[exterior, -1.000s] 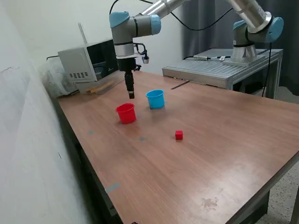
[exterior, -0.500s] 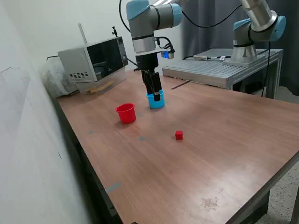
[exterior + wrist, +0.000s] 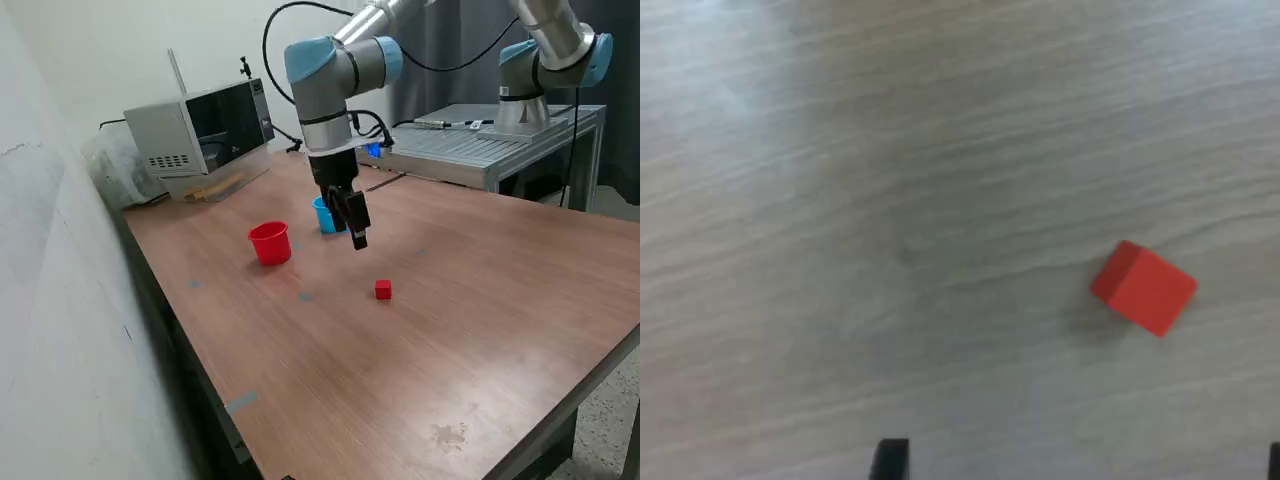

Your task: Place red objects in the red bin, and blue objects in the blue bin.

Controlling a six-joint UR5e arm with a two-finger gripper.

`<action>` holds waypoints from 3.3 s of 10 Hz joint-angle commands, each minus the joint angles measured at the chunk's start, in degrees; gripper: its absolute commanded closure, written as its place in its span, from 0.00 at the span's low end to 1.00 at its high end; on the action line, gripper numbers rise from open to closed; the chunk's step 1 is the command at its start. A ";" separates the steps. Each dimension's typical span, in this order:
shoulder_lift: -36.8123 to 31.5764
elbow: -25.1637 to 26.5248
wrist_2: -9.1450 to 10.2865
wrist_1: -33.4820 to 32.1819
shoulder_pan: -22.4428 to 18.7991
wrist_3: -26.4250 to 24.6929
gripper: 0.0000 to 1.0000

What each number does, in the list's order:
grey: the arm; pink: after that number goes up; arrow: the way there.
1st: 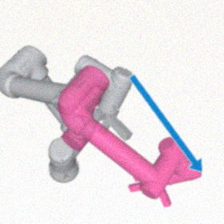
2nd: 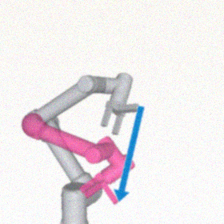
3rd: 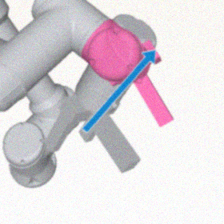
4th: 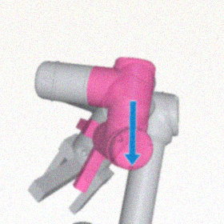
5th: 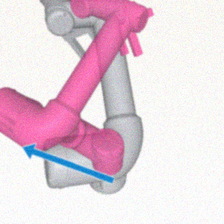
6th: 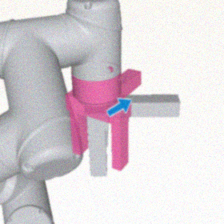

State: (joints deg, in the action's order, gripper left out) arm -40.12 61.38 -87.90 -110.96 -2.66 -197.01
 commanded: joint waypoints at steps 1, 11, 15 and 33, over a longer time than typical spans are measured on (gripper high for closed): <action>3.37 -1.78 0.09 -0.04 -0.06 -6.93 0.00; 6.02 -1.79 6.16 -0.22 -4.64 -17.36 0.00; 6.11 -1.88 3.80 -1.62 -4.11 -3.18 0.00; 5.76 -0.74 -6.59 -1.54 -7.09 44.87 0.00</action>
State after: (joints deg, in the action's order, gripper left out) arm -34.53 61.01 -94.45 -112.27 -9.81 -152.19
